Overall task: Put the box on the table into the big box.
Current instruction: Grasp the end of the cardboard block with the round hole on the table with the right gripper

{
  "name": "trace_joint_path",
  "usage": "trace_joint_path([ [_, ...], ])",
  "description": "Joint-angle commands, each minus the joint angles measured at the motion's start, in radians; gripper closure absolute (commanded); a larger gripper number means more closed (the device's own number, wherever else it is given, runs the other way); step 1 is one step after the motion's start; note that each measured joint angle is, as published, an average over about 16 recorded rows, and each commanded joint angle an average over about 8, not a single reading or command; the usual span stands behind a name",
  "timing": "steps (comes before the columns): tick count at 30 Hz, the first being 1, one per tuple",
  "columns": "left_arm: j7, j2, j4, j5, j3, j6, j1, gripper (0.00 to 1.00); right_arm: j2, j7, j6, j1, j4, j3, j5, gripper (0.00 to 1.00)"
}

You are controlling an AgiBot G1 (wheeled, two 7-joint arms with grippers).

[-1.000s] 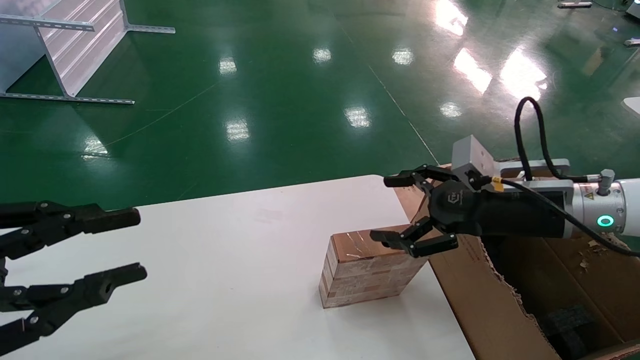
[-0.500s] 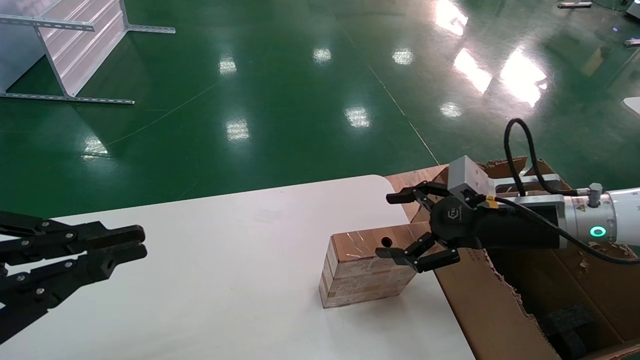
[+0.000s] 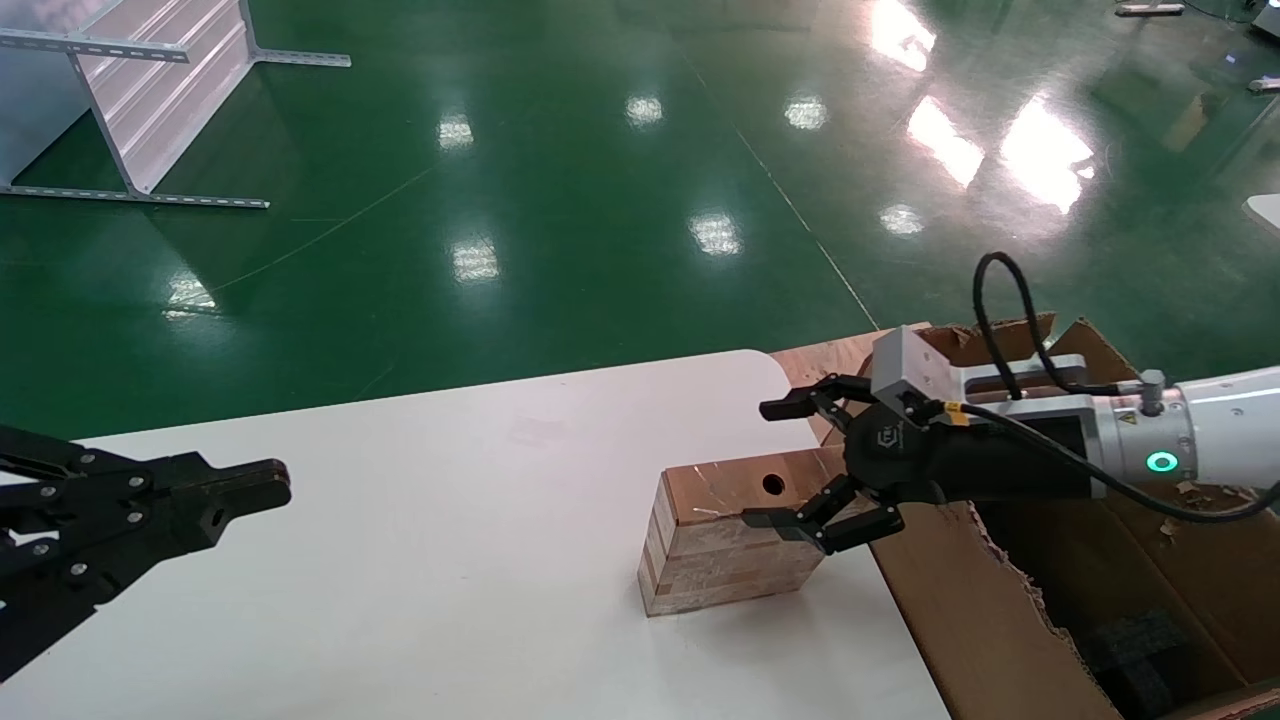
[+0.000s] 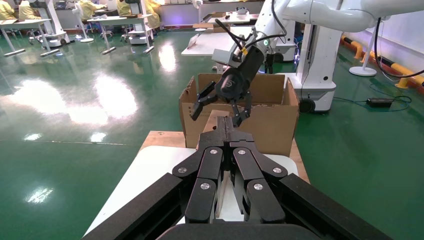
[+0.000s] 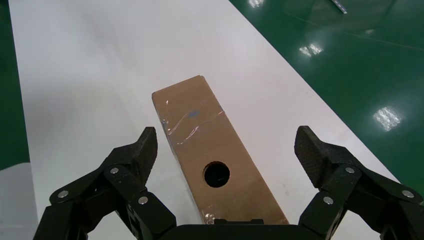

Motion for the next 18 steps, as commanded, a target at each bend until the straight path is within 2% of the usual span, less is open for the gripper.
trace_joint_path([
  [1,0.0,0.0,0.0,0.0,0.0,0.0,0.0,1.0,-0.009,-0.007,-0.003,0.011,-0.009,-0.007,-0.009,0.0],
  [18,0.0,0.0,0.0,0.0,0.001,0.0,0.0,1.0,-0.018,-0.042,-0.02,0.039,-0.061,-0.087,0.004,0.0],
])
